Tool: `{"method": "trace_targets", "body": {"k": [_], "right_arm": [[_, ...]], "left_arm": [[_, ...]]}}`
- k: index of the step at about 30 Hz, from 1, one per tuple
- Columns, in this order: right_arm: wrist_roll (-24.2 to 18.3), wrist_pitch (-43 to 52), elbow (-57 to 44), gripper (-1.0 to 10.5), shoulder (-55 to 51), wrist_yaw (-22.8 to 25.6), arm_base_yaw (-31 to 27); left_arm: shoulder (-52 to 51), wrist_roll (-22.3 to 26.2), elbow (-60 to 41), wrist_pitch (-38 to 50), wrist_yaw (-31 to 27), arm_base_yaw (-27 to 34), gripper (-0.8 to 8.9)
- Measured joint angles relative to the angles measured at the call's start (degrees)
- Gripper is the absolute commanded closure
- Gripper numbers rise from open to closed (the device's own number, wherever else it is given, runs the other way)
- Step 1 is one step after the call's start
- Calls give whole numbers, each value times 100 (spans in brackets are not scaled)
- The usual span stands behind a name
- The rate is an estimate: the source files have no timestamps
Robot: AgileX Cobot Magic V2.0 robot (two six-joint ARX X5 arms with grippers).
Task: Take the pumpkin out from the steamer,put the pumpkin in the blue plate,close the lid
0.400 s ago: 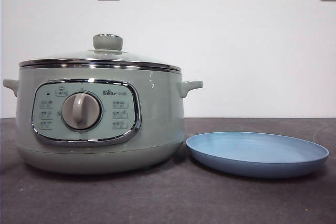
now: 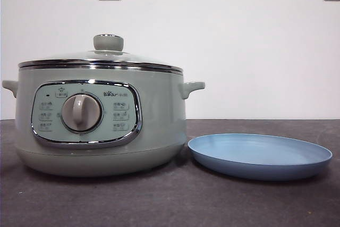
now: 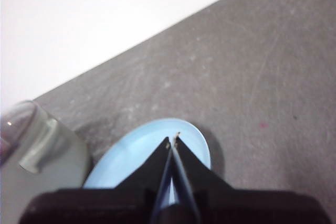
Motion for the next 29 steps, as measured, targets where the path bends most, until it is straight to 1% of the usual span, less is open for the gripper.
{"method": "trace_targets", "body": {"k": [4, 9, 16, 20, 22, 25, 27, 28, 29], "right_arm": [[-94, -4, 522, 963, 498, 0, 0], [-317, -127, 1296, 963, 1209, -2, 0], [-868, -673, 2575, 963, 2249, -149, 0], [-1298, -1172, 3359, 963, 2879, -240, 0], [-1510, -1394, 3696, 923, 3141, -400, 0], [-1722, -1659, 4098, 824, 3471, -450, 0], [-1808, -1720, 4251, 745, 3611, -450, 0], [-1827, -1720, 4295, 696, 3665, -450, 0], [-1847, -1725, 4317, 646, 3707, -450, 0]], "left_arm": [[542, 114, 529, -9, -92, 0, 822], [1329, 520, 1207, -33, -87, 0, 822], [2540, 1113, 2363, -168, 4, 0, 821], [3226, 1491, 3021, -529, 284, 0, 821], [3526, 1661, 3314, -750, 466, 0, 818], [3919, 1810, 3633, -1058, 575, 0, 817], [4072, 1875, 3764, -1217, 577, 0, 787], [4122, 1906, 3807, -1244, 577, 0, 707], [4151, 1932, 3827, -1246, 577, 0, 581]]}}
